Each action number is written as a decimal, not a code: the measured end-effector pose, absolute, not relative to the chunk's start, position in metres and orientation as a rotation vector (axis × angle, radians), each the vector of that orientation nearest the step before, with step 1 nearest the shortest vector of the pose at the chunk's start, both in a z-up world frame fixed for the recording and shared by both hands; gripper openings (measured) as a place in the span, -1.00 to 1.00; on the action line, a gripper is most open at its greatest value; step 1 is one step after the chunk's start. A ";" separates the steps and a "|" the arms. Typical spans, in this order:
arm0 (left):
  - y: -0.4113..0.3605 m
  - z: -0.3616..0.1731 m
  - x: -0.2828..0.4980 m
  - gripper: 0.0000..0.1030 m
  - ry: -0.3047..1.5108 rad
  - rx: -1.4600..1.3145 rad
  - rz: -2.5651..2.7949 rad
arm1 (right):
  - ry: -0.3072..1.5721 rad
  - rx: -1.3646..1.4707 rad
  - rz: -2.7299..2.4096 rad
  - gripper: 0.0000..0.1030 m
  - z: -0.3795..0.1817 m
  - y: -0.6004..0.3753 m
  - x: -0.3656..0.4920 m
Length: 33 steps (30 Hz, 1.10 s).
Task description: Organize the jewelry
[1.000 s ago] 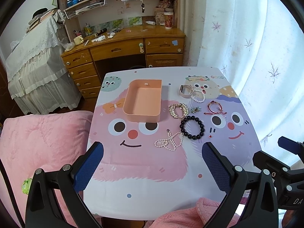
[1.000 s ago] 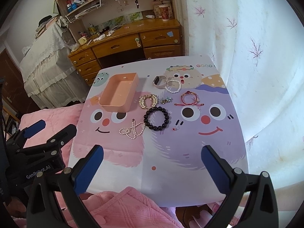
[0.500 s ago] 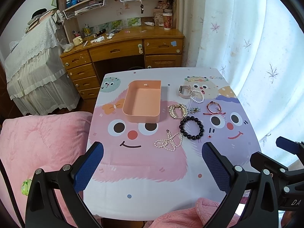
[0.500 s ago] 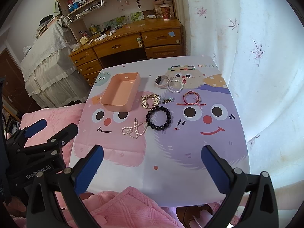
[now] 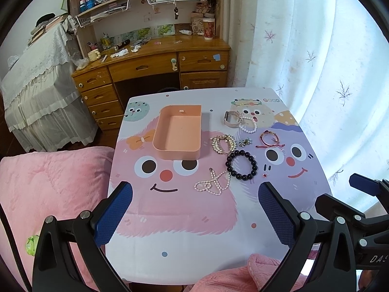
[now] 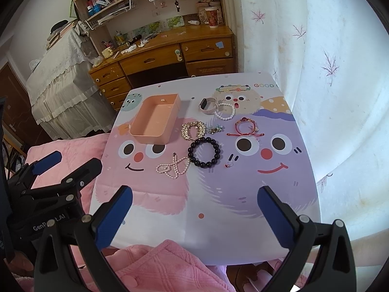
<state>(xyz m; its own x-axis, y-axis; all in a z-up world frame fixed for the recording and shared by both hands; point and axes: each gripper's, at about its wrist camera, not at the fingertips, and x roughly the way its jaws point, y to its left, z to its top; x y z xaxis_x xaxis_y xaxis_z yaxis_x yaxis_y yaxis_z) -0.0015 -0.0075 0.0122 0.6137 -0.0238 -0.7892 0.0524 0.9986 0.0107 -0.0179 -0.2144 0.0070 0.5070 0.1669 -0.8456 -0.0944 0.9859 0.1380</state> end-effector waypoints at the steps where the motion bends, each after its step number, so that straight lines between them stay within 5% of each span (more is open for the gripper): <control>1: -0.007 0.012 -0.001 0.99 0.907 0.034 -0.046 | 1.027 0.078 0.157 0.99 0.007 -0.214 -0.018; 21: 0.012 -0.002 0.015 0.99 0.985 -0.015 -0.186 | 1.024 0.122 0.087 0.99 0.002 -0.207 -0.002; 33: 0.015 -0.074 0.038 0.99 1.227 -0.031 -0.347 | 1.037 -0.044 -0.006 0.99 -0.043 -0.196 -0.014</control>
